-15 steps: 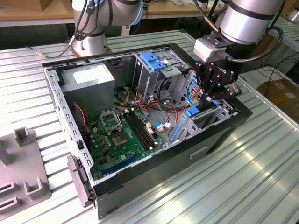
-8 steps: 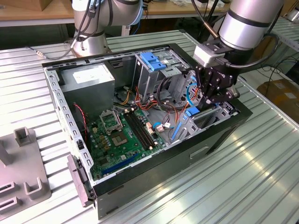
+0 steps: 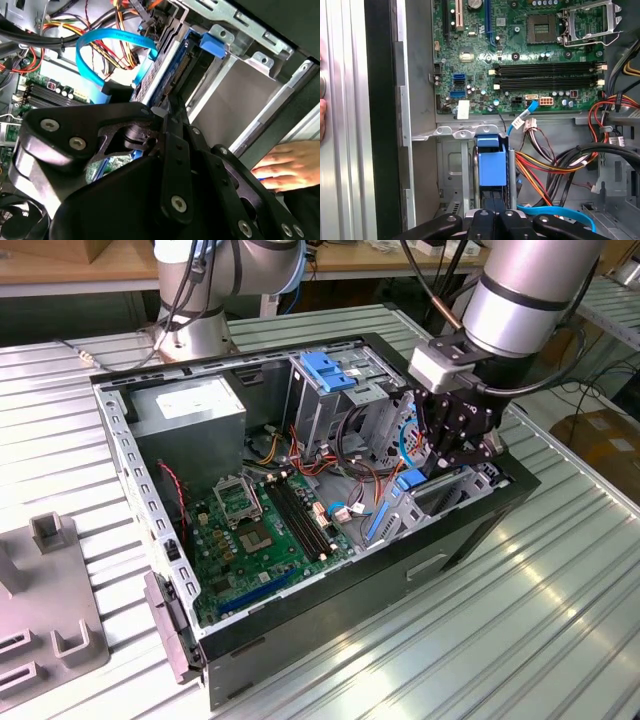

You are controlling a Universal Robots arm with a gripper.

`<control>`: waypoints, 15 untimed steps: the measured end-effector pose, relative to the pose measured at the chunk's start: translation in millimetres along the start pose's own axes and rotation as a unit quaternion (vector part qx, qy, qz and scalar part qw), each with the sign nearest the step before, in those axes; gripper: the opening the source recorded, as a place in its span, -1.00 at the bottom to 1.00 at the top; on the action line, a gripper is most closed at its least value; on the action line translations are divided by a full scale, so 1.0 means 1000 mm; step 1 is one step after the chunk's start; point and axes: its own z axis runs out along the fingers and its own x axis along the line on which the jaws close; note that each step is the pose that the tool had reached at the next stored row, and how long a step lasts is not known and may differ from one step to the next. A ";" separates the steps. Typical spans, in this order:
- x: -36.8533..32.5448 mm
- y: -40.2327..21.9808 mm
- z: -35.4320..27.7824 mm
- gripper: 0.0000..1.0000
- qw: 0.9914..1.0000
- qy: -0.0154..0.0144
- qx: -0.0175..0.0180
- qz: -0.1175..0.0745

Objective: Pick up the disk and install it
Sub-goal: 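Insert the disk into the insertion slot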

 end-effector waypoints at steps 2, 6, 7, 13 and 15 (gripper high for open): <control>-0.0001 -0.0001 -0.0001 -0.80 1.000 0.000 0.000 0.000; 0.0004 -0.0004 -0.0079 -0.80 1.000 -0.001 0.000 0.000; 0.0007 -0.0006 -0.0130 -0.80 1.000 0.000 0.000 0.000; 0.0009 -0.0008 -0.0163 -0.80 1.000 0.000 0.000 0.000; 0.0009 -0.0008 -0.0163 -0.80 1.000 0.000 0.000 0.000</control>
